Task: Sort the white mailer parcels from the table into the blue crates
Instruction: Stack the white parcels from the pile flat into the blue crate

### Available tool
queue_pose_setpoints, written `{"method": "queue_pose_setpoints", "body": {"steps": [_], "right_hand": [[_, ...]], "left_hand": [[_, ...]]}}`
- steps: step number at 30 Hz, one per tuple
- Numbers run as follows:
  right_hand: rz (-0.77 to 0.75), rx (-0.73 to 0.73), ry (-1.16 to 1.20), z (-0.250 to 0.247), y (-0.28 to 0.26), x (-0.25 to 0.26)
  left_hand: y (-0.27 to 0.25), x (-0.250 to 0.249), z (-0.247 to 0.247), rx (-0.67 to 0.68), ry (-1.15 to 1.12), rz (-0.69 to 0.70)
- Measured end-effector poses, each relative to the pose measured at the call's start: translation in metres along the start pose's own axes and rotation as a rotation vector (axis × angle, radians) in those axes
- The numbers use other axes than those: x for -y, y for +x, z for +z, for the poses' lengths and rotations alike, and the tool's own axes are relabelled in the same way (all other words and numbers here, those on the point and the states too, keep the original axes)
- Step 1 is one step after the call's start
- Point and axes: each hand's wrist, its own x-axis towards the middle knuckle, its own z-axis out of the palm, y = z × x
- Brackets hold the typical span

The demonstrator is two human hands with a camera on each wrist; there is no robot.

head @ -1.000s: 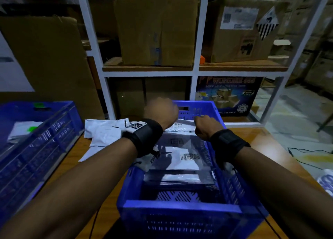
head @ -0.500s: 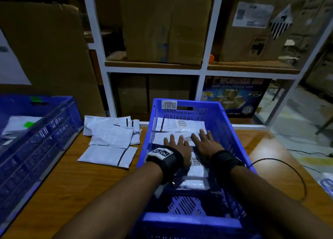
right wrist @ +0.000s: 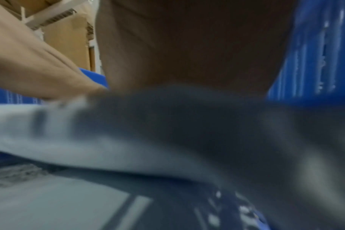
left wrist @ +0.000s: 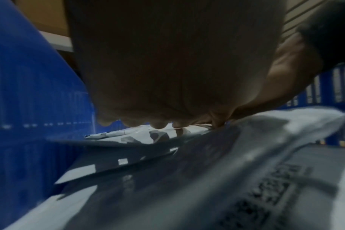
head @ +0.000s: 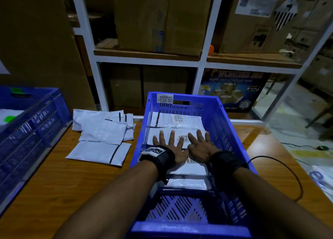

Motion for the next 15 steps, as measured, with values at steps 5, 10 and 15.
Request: {"method": "queue_pose_setpoints", "body": {"steps": [5,10,15], "right_hand": [[0.001,0.017,0.010,0.010,-0.004,0.001],[-0.043,0.066,-0.047,0.017,0.007,-0.002],[0.004,0.060,0.002,0.010,-0.009,0.007]], "left_hand": [[0.004,0.004,0.008,0.014,-0.078,-0.036],[0.008,0.008,0.011,0.021,-0.058,-0.054],[0.008,0.009,0.012,0.017,-0.057,-0.043]]}}
